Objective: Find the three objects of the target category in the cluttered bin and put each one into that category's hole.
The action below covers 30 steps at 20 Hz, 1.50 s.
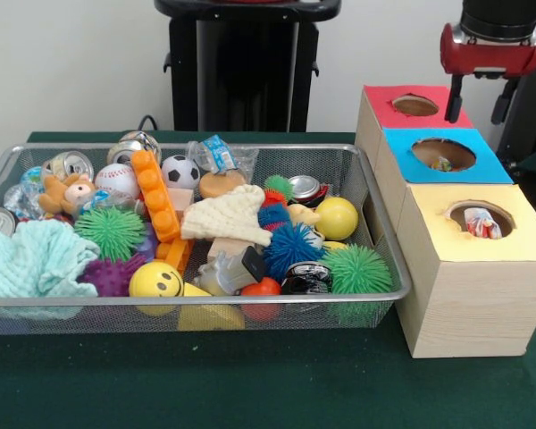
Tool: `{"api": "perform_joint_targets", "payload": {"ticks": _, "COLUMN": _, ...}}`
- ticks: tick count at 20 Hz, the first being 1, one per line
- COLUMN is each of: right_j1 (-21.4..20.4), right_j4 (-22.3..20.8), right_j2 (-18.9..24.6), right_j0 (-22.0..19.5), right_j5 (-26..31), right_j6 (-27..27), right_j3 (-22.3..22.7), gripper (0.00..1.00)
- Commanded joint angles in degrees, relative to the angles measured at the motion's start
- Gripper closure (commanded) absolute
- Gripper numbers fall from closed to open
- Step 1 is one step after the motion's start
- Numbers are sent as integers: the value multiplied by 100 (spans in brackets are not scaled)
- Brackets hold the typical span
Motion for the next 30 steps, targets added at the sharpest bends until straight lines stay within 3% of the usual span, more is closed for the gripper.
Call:
{"api": "perform_joint_targets", "payload": {"ticks": 1, "right_j1": 359, "right_j4": 231, "right_j2": 145, "right_j0": -118, "right_j5": -435, "right_j6": 958, "right_j3": 151, "gripper": 0}}
{"api": "perform_joint_targets", "payload": {"ticks": 17, "right_j1": 686, "right_j4": 85, "right_j2": 55, "right_j0": -192, "right_j5": -723, "right_j6": 857, "right_j3": 136, "gripper": 0}}
{"api": "perform_joint_targets", "payload": {"ticks": 30, "right_j1": 1097, "right_j4": 83, "right_j2": 246, "right_j0": -349, "right_j5": -1572, "right_j6": 830, "right_j3": 317, "gripper": 0}}
